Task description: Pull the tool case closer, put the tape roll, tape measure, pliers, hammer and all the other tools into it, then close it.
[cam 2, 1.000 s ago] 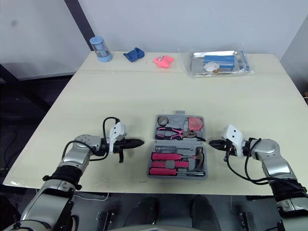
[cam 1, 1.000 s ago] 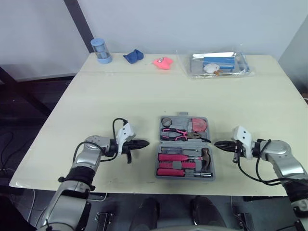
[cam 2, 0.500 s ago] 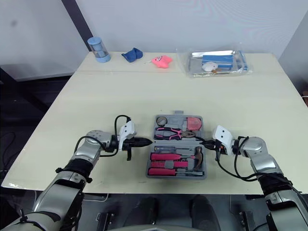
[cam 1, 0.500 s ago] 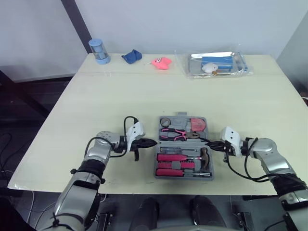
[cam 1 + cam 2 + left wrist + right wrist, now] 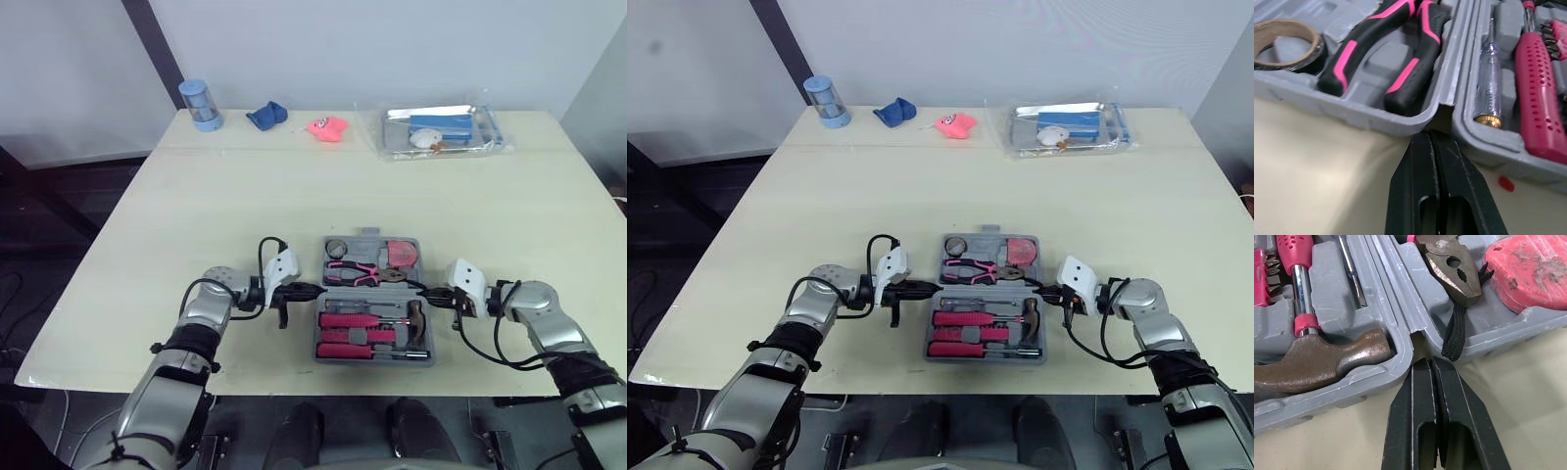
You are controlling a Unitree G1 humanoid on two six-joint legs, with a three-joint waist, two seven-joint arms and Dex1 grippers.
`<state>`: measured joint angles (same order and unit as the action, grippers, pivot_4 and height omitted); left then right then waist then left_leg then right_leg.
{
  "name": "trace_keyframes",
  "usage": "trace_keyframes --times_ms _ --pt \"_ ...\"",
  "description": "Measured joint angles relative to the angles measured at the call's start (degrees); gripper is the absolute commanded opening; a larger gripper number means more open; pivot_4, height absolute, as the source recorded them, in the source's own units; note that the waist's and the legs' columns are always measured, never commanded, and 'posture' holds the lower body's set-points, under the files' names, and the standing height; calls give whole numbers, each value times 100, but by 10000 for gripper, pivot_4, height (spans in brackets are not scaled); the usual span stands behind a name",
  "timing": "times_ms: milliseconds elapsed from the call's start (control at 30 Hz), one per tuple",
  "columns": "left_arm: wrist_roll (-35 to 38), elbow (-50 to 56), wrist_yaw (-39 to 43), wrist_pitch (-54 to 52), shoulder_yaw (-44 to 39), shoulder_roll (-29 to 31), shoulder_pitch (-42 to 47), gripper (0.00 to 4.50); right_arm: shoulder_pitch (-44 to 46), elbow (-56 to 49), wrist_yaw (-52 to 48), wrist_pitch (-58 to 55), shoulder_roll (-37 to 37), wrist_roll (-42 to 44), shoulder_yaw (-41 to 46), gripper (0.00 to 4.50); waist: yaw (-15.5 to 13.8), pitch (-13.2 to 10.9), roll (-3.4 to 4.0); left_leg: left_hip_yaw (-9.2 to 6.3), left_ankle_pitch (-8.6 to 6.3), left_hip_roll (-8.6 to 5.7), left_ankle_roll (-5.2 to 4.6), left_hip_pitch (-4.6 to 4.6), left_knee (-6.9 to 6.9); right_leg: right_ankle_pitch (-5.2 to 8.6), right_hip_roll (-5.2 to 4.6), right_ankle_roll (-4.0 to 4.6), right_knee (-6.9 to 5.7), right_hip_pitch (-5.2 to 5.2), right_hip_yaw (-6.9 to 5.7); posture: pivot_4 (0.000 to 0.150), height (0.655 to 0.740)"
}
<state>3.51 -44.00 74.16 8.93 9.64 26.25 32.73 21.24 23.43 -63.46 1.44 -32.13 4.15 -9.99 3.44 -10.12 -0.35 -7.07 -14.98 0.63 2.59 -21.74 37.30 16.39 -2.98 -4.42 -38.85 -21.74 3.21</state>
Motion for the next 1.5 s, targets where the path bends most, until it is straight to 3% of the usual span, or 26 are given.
trace_keyframes --times_ms 233,533,1033,1200,1300,1400,1500 --pt "13 300 107 -223 1 32 -162 0 -48 -94 -121 -117 -22 38 2 583 12 0 0 0 0 0 0 -1 -1 0 0 0 2 0 0 1500 7400" --pt "75 1603 365 -970 152 208 -855 0 -545 -864 -502 -689 -312 232 2 583 4 0 0 -1 0 0 0 -1 -2 0 -1 0 2 0 1 1500 7400" --pt "125 1708 329 -1089 183 287 -866 0 -648 -1084 -444 -908 -371 291 10 583 3 0 0 -1 0 0 0 -1 -2 0 -1 0 1 0 1 1500 7400" --pt "495 2447 353 -1438 -57 678 -1306 0 -670 -1228 -485 -1330 -562 713 389 583 32 -2 0 -1 0 2 0 -1 -3 0 -1 0 1 0 1 1500 7400" --pt "904 3185 372 -1887 -252 842 -1641 0 -528 -1122 -492 -1761 -675 960 638 8154 15 -3 0 -1 -1 2 -1 -1 -1 0 -2 0 1 1 1 1500 7400" --pt "1422 4139 418 -2459 -292 953 -1940 0 -242 -1000 -522 -2416 -720 1252 785 23119 4 -3 0 -1 -1 2 -1 -1 -3 0 -2 0 2 1 1 1500 7400" --pt "1587 4725 397 -2763 -224 1080 -2128 0 129 -670 -583 -3101 -680 1421 774 35329 18 -3 1 2 -1 2 -1 1 -3 0 -1 1 3 1 5 1500 7400"
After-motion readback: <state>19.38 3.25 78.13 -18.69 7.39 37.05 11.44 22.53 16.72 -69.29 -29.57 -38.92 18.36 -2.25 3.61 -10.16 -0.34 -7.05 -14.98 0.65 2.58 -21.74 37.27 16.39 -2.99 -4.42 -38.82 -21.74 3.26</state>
